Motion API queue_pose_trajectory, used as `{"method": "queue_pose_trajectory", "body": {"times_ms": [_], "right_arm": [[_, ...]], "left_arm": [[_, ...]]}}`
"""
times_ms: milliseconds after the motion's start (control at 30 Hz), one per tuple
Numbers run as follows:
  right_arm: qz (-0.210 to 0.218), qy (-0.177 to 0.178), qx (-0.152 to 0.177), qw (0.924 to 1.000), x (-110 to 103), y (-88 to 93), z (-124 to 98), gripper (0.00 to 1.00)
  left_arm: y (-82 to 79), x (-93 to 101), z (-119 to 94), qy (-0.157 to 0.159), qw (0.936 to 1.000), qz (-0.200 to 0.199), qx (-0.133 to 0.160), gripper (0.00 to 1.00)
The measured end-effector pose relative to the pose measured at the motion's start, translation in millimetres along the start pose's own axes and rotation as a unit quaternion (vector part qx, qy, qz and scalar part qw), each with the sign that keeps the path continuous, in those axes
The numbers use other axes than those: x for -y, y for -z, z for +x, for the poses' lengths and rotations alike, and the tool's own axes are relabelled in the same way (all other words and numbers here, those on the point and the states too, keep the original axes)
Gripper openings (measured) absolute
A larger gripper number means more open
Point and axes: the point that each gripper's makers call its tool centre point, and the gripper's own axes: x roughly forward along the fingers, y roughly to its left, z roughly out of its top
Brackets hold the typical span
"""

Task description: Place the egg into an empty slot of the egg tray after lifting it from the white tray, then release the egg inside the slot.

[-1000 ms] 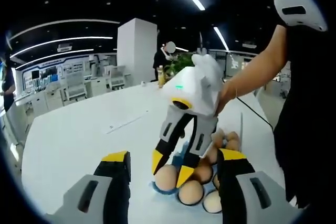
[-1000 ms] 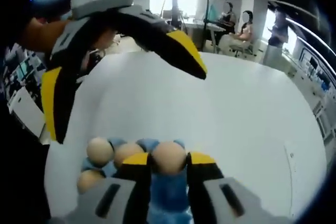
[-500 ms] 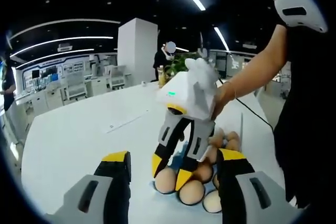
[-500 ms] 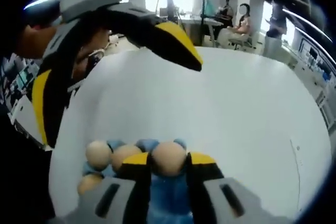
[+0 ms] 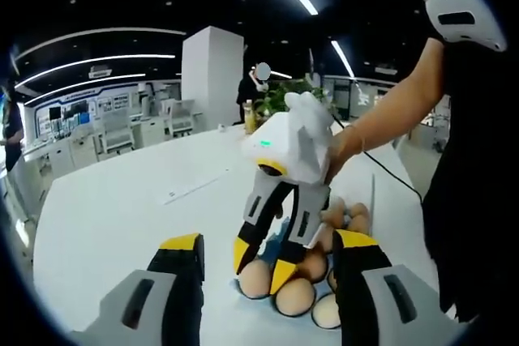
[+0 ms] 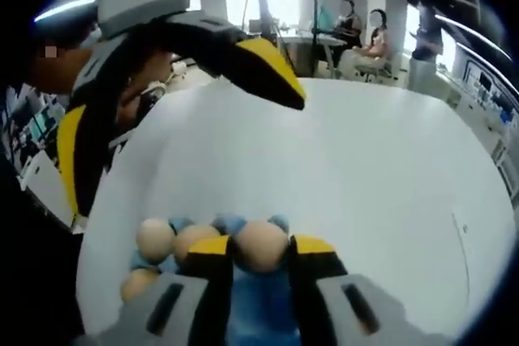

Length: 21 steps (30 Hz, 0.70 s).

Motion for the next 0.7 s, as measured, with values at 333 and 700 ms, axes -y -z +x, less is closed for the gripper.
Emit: {"method": "queue_pose_trajectory", "body": {"times_ms": [333, 700], "right_arm": [[0.039, 0.016, 0.056, 0.9975, 7.8, -8.1, -27.6, 0.29], [0.062, 0.042, 0.061, 0.9954, 9.9, 20.0, -58.1, 0.28]], "left_arm": [[-4.6, 2.2, 2.1, 0.001, 1.0, 0.003, 0.001, 0.65], [-9.2, 5.8, 10.4, 0.012, 0.9999, 0.009, 0.002, 0.64]]}}
